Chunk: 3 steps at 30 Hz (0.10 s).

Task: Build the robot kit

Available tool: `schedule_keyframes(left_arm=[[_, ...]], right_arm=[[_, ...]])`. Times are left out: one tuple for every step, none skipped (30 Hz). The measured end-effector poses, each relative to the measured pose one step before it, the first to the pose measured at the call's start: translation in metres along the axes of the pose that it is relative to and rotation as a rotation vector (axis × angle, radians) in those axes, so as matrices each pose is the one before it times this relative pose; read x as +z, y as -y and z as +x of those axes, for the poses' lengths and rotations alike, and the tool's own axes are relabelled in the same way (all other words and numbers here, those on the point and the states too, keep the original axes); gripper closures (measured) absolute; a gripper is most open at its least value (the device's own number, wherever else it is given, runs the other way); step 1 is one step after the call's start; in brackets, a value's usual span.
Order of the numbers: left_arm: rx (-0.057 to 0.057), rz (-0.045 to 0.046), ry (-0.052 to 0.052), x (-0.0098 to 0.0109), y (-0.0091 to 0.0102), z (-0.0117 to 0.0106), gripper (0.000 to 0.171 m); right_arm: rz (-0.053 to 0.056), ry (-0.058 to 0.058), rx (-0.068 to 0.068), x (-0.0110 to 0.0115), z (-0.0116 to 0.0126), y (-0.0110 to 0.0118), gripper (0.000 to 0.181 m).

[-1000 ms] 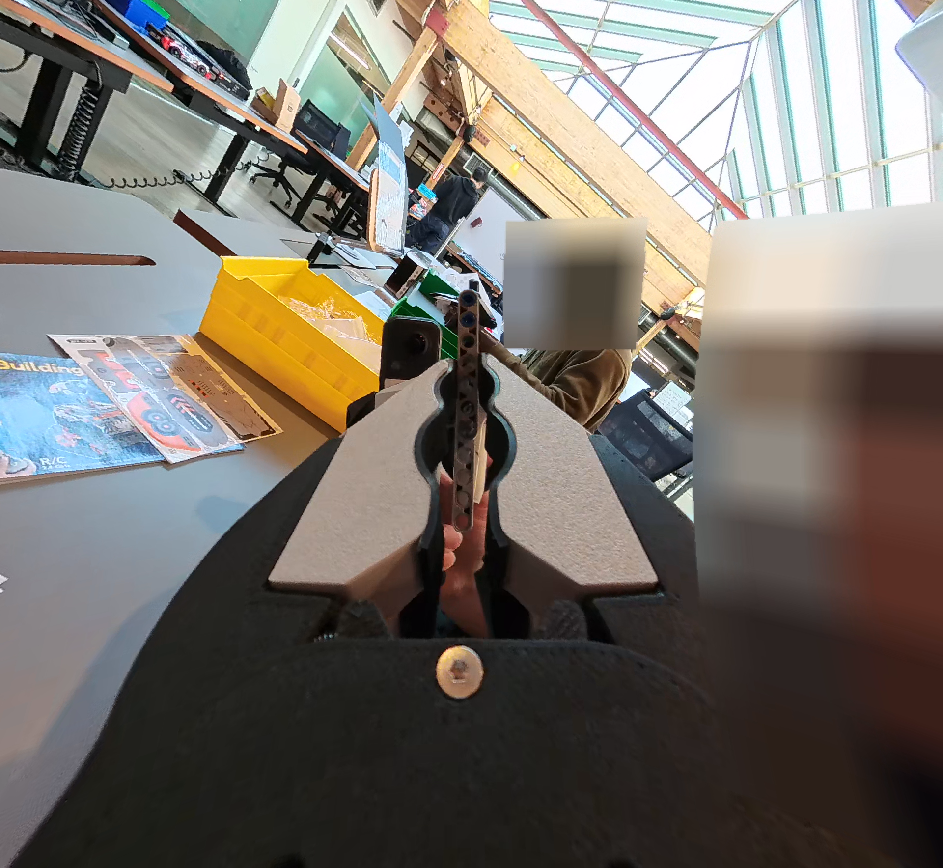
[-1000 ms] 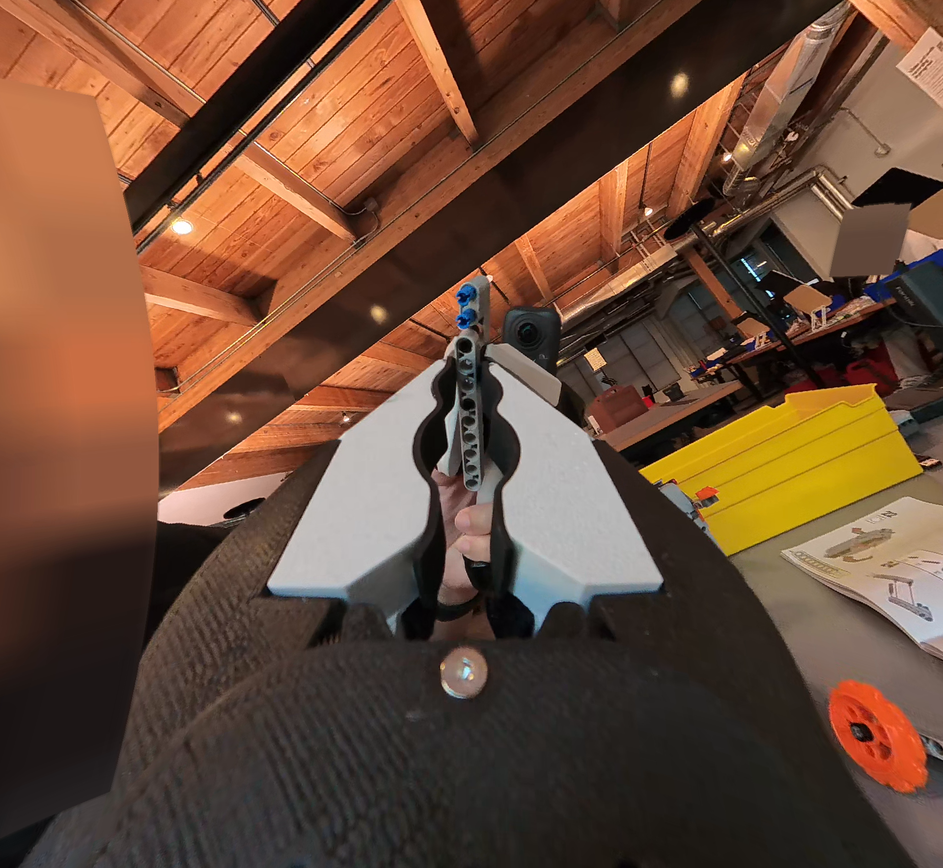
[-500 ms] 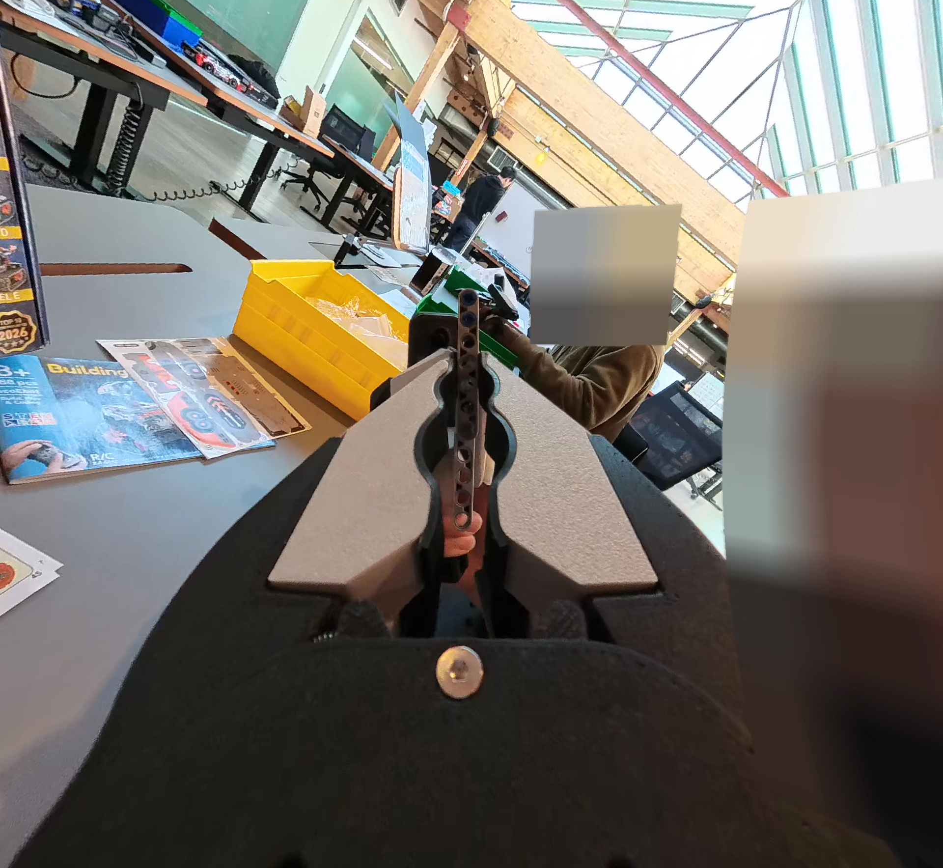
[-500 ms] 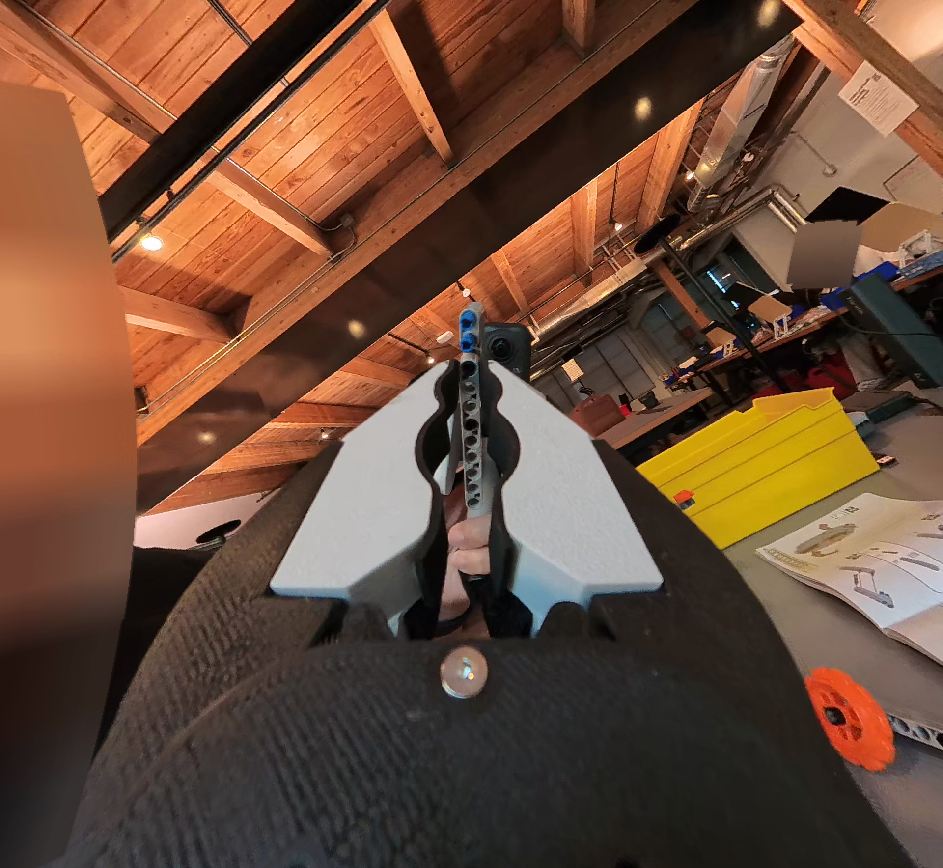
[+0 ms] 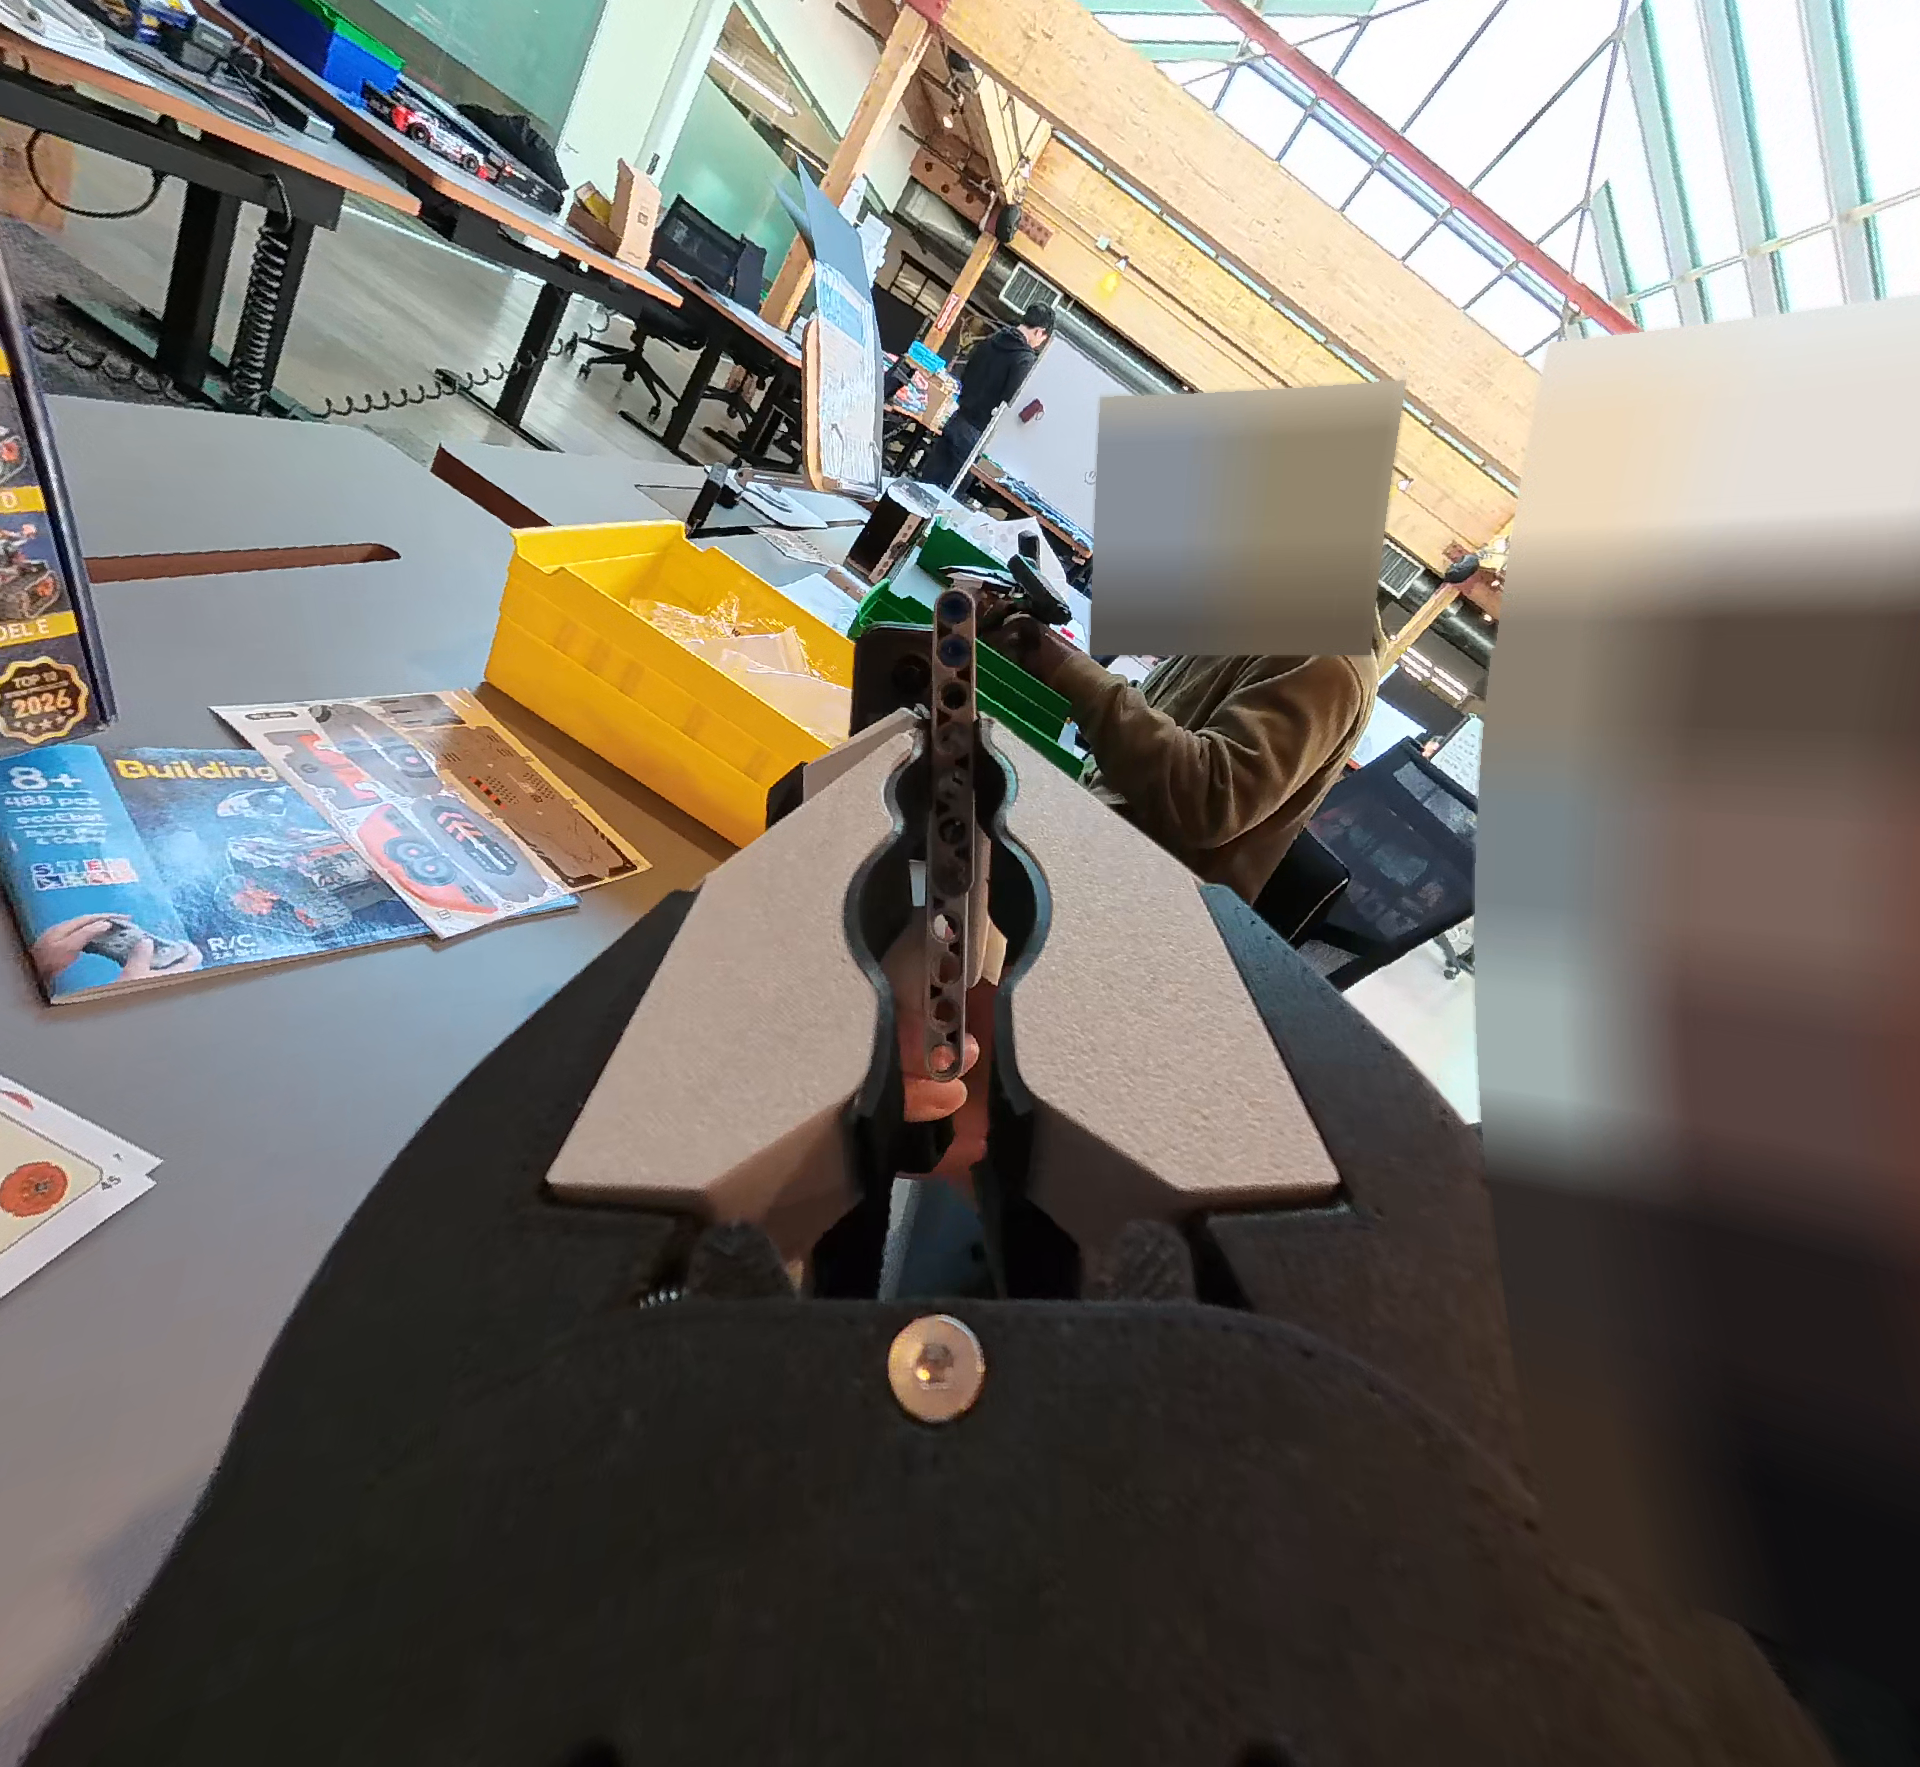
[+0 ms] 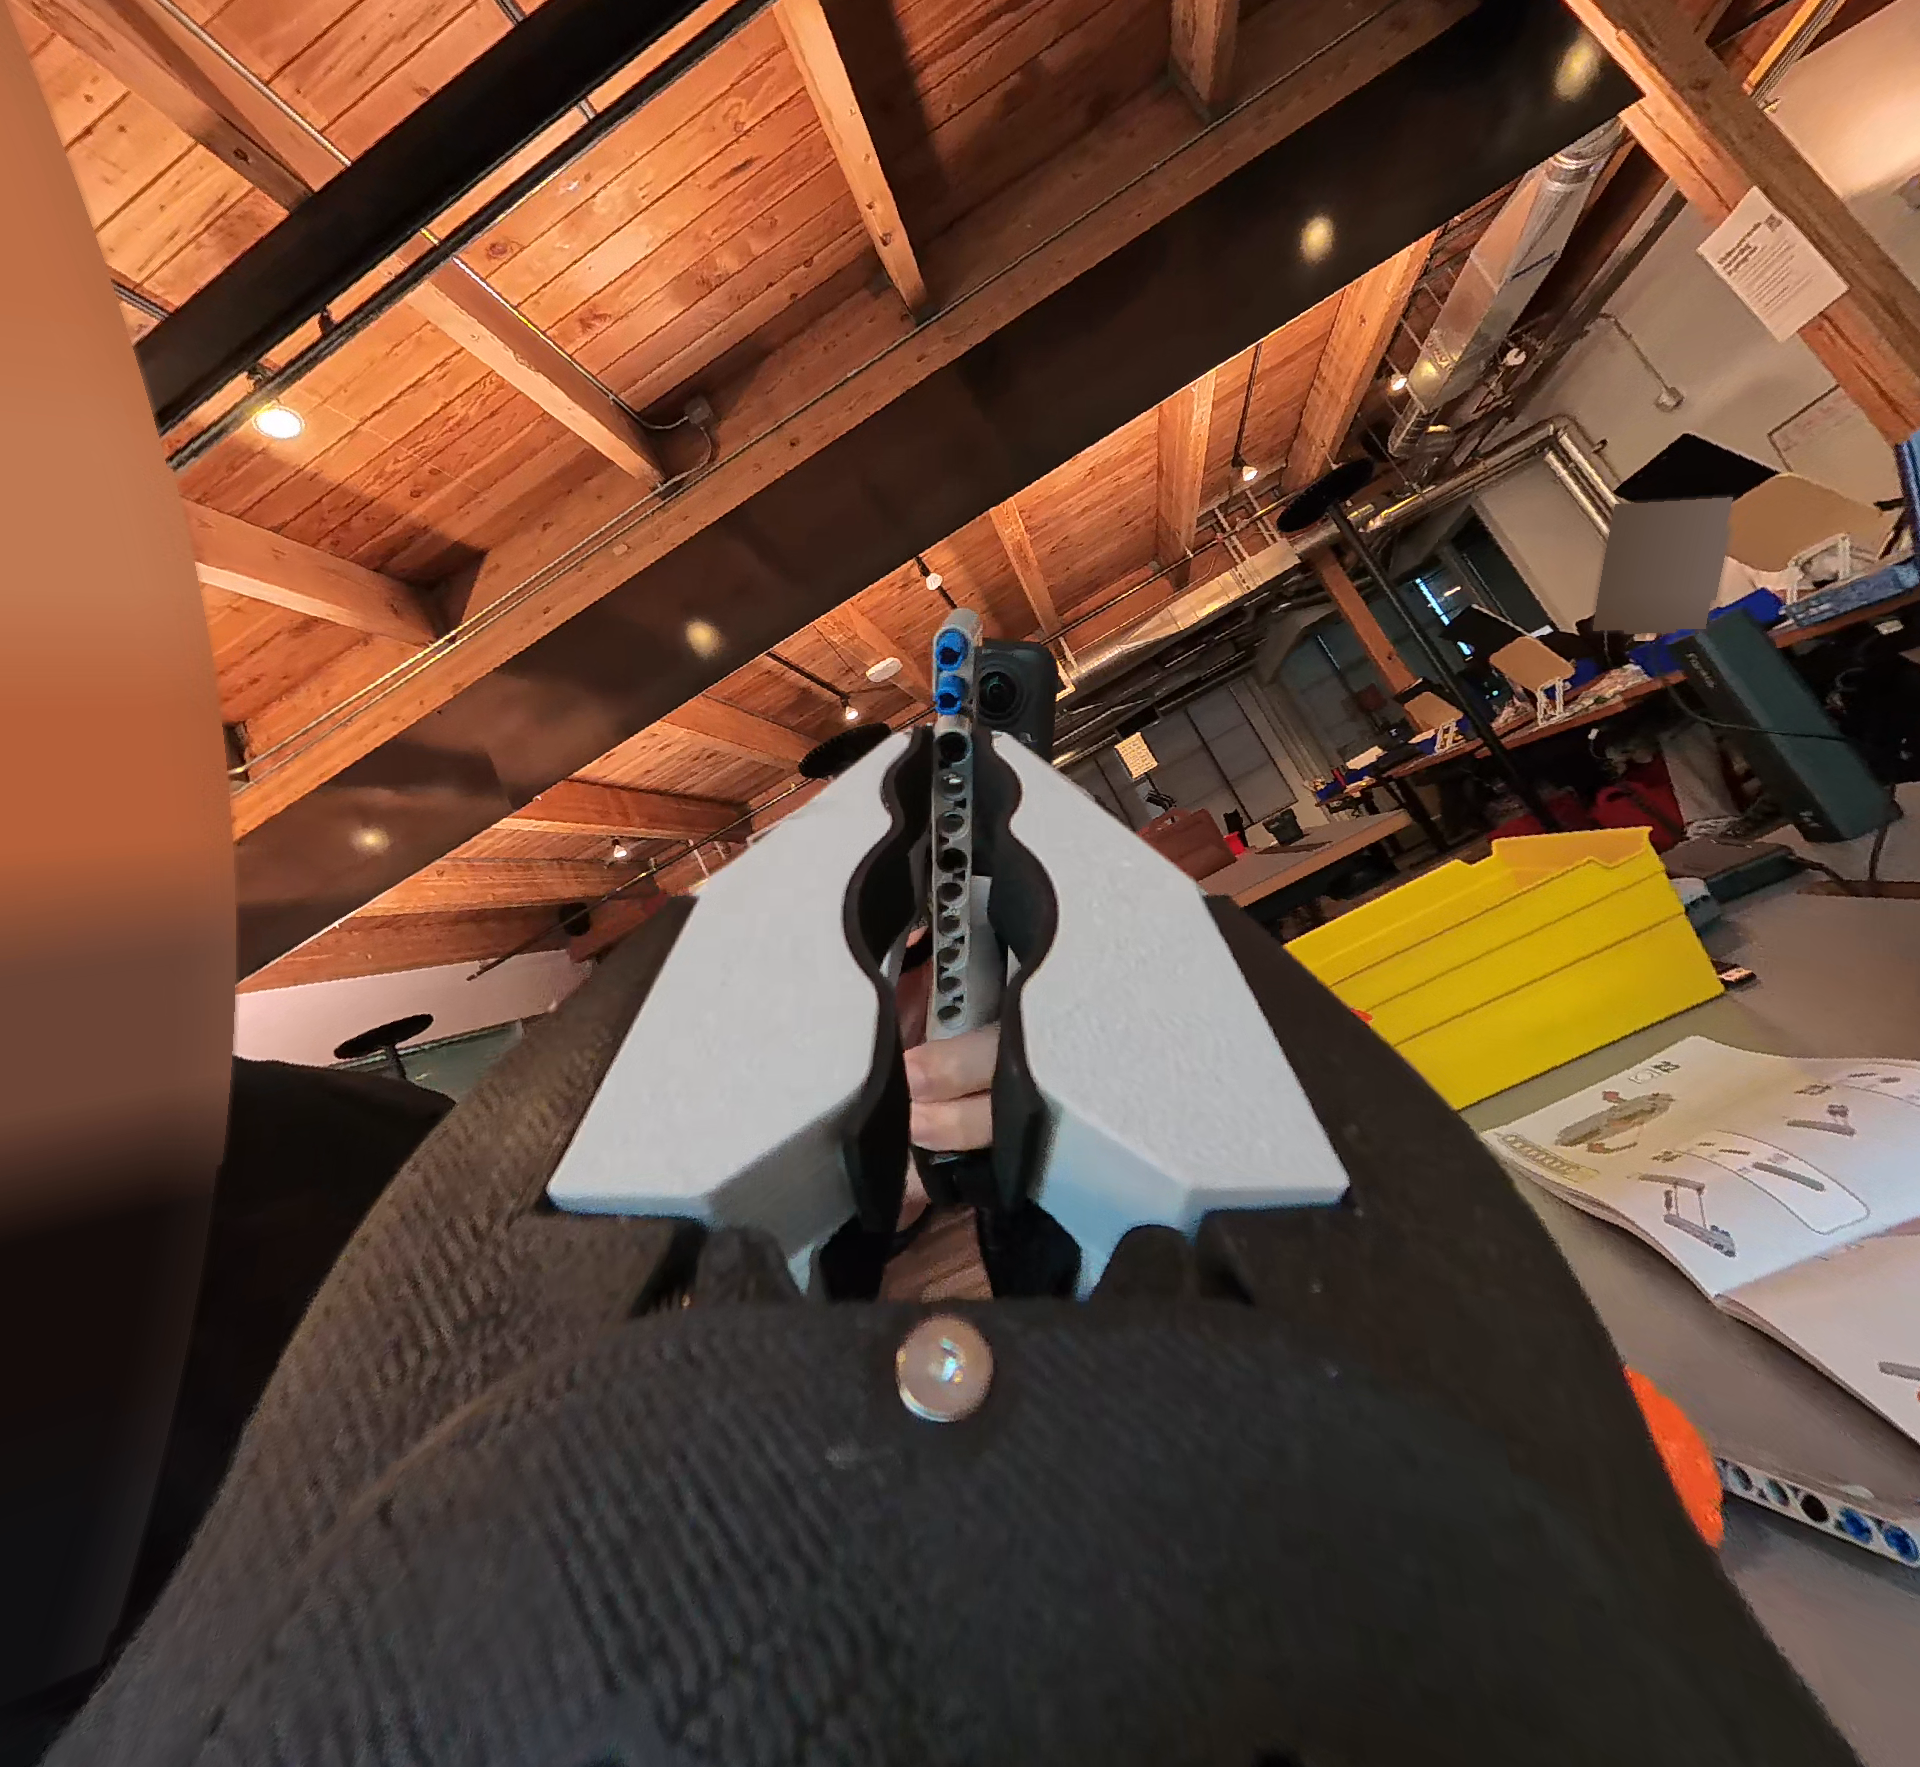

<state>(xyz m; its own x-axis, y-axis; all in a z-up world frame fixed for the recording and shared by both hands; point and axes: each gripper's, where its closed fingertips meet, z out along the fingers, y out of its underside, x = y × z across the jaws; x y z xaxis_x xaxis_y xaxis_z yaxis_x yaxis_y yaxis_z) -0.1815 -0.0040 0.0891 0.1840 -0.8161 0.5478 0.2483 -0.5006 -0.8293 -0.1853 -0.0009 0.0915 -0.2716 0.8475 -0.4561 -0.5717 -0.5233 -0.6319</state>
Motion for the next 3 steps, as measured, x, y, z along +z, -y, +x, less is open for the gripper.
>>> schedule_keyframes(left_arm=[[0.0019, 0.00666, -0.0054, 0.00010, 0.00062, 0.00153, 0.166], [-0.0065, 0.01110, -0.0103, 0.00013, 0.00055, 0.00155, 0.166], [-0.0122, 0.01701, -0.0143, -0.00004, 0.00070, 0.00152, 0.166]], right_arm=[[0.0027, 0.0034, -0.0104, 0.00018, -0.00145, 0.00026, 0.175], [0.0035, 0.0034, -0.0075, 0.00015, -0.00133, 0.00026, 0.175], [0.0030, 0.0045, -0.0022, 0.00008, -0.00102, 0.00018, 0.175]])
